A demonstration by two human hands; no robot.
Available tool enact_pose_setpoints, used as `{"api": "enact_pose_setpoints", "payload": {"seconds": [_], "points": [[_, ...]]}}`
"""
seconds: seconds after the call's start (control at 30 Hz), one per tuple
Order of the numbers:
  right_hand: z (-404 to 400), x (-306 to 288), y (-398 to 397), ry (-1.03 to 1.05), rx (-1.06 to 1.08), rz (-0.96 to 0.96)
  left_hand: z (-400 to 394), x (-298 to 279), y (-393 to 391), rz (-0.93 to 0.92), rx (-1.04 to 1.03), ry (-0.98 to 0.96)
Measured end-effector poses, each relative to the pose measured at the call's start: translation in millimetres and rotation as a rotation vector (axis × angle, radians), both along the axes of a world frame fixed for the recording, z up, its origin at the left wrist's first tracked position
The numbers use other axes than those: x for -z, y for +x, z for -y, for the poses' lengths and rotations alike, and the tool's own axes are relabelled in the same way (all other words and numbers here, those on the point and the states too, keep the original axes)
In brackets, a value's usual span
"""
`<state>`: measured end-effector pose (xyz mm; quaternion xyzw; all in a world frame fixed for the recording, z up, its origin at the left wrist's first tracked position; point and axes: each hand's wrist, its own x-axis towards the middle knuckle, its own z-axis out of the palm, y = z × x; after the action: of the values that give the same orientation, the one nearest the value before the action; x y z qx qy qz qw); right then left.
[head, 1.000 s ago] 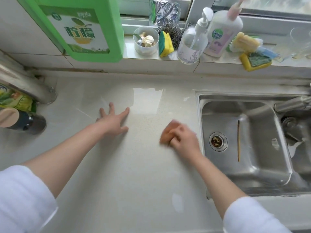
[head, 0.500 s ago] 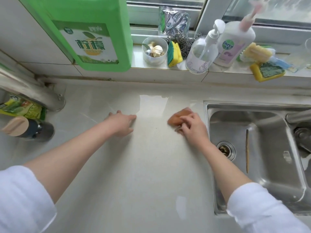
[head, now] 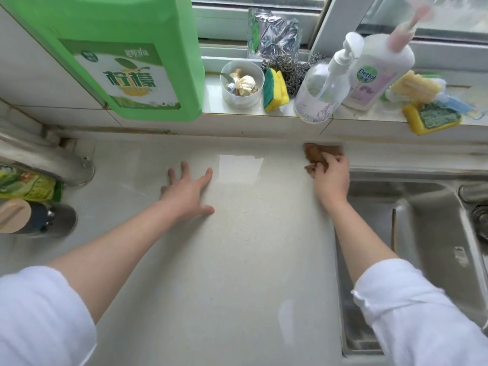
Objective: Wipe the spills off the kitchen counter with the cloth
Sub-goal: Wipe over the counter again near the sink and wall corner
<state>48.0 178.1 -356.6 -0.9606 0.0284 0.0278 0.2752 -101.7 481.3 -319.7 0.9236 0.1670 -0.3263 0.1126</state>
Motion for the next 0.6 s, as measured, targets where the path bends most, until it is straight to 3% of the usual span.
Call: {"api": "enact_pose_setpoints", "payload": {"seconds": [0.07,0.13,0.17,0.27,0.33,0.4,0.53,0.6], "points": [[-12.5,1.0,13.4,0.035,0.199,-0.008,-0.2,1.2,-0.3,-0.005,-0.006,0.001],[-36.6,0.5,3.6,0.008,0.246,-0.016,0.0,2.0,0.6,-0.011,-0.015,-0.011],[-51.8,0.5,-9.8,0.006,0.161,-0.026,0.0,1.8,0.9,-0.013,-0.016,-0.015],[-92.0,-0.7,-60.1,0.06,-0.441,-0.045,-0.5,3.6,1.4,-0.011,-0.023,-0.022],[-84.1,-5.8,-59.8,0.081,-0.693,-0.058,-1.2,3.2,0.3,-0.003,-0.025,-0.022],[-54.3,-7.3,-33.1,0.032,-0.576,0.011,-1.8,3.3,-0.4,0.001,-0.016,-0.019],[1.9,-1.7,17.1,-0.047,0.15,-0.002,-1.3,5.3,-1.8,-0.009,-0.029,-0.04],[-17.2,1.3,10.6,-0.105,0.23,-0.01,1.0,5.2,0.1,-0.013,-0.031,-0.046]]}}
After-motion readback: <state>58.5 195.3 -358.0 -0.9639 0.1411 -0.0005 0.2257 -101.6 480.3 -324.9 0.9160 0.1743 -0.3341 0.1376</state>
